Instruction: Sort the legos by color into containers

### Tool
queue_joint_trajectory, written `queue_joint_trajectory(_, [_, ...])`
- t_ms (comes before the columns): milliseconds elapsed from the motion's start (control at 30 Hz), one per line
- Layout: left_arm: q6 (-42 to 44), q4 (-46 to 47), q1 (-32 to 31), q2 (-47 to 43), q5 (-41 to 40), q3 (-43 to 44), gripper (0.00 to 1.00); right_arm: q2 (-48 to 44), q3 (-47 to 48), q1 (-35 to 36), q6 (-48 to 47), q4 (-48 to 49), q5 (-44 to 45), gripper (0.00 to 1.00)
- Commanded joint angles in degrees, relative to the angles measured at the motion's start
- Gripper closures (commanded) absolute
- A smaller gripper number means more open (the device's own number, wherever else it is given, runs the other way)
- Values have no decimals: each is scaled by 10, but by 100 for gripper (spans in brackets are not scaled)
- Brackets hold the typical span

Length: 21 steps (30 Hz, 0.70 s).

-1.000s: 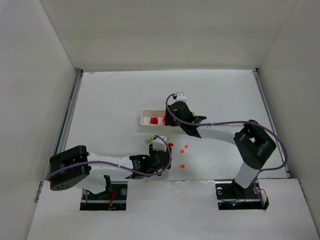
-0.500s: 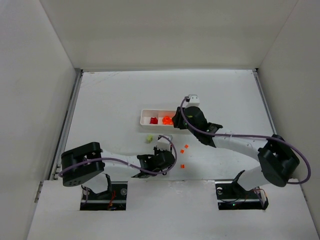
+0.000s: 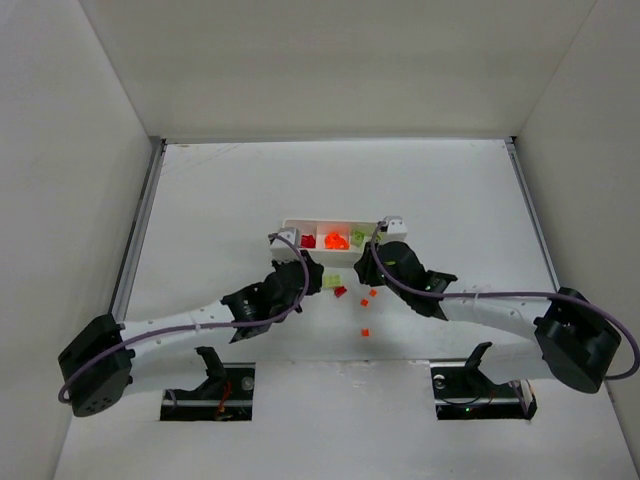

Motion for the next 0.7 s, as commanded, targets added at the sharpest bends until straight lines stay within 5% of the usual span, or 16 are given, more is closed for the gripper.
queue_joint_trajectory(0, [49,-16,61,-7,21,36,82,-15,-17,16,11,41,4,64])
queue_joint_trajectory(400, [124,9,201,181,58,161,81,20,2,113,15,41,7,60])
queue_joint_trajectory(667, [127,27,237,260,72,193,71,90,66,166,16,50,15,45])
